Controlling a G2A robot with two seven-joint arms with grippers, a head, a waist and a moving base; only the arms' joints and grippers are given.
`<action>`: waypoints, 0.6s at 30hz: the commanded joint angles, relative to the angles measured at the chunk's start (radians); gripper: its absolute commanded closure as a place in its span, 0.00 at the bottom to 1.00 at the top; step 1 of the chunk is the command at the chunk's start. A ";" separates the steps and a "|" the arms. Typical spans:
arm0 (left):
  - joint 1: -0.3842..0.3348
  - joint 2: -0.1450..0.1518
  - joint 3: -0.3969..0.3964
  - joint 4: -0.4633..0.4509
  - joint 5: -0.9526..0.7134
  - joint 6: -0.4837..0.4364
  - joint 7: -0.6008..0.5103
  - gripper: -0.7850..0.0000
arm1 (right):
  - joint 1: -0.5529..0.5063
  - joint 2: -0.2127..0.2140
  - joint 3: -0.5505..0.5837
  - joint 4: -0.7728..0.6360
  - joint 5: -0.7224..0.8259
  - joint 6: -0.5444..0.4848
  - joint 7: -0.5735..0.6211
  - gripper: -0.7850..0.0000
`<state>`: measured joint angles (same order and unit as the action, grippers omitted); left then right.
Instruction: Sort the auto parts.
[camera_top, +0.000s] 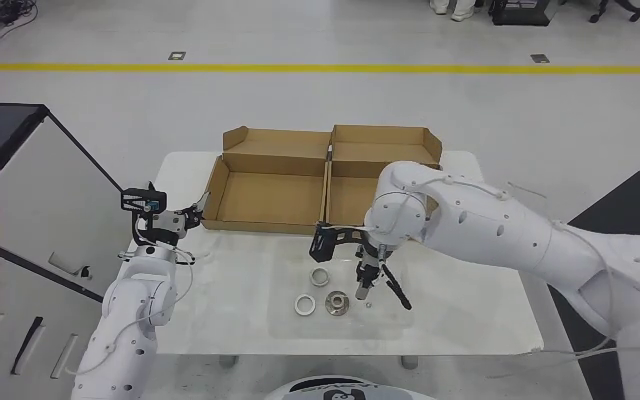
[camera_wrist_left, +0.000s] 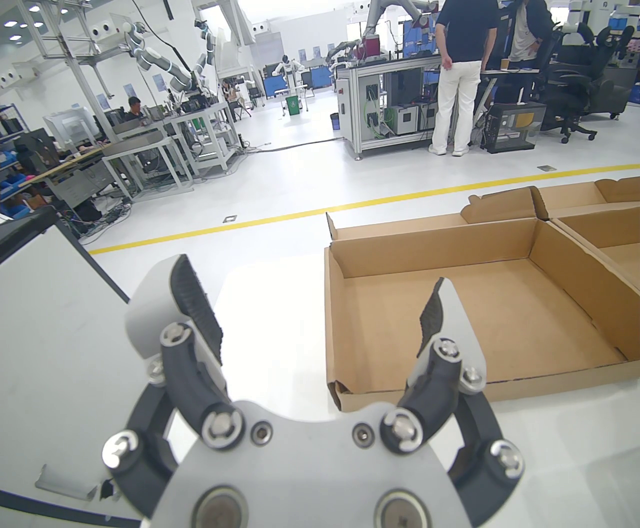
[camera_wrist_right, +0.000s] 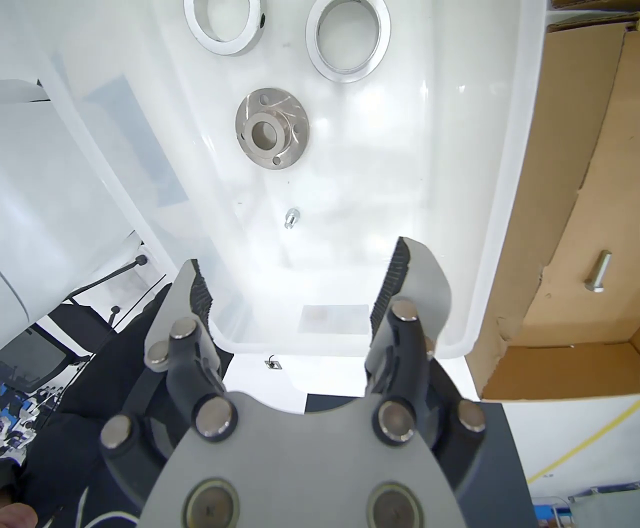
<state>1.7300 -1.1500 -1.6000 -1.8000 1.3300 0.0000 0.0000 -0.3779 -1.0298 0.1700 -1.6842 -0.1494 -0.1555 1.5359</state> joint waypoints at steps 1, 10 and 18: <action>0.000 0.000 0.000 0.000 0.000 0.000 0.000 0.00 | -0.006 -0.008 0.000 0.014 -0.002 0.001 0.000 0.51; 0.000 0.000 0.000 0.000 0.000 0.000 0.000 0.00 | -0.050 -0.043 0.000 0.072 -0.017 -0.001 0.000 0.55; 0.000 0.000 0.000 0.000 0.000 0.000 0.000 0.00 | -0.108 -0.068 0.000 0.113 -0.051 -0.003 0.000 0.55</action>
<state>1.7300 -1.1500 -1.6000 -1.8000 1.3300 0.0000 0.0000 -0.4808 -1.0953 0.1700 -1.5739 -0.1971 -0.1599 1.5359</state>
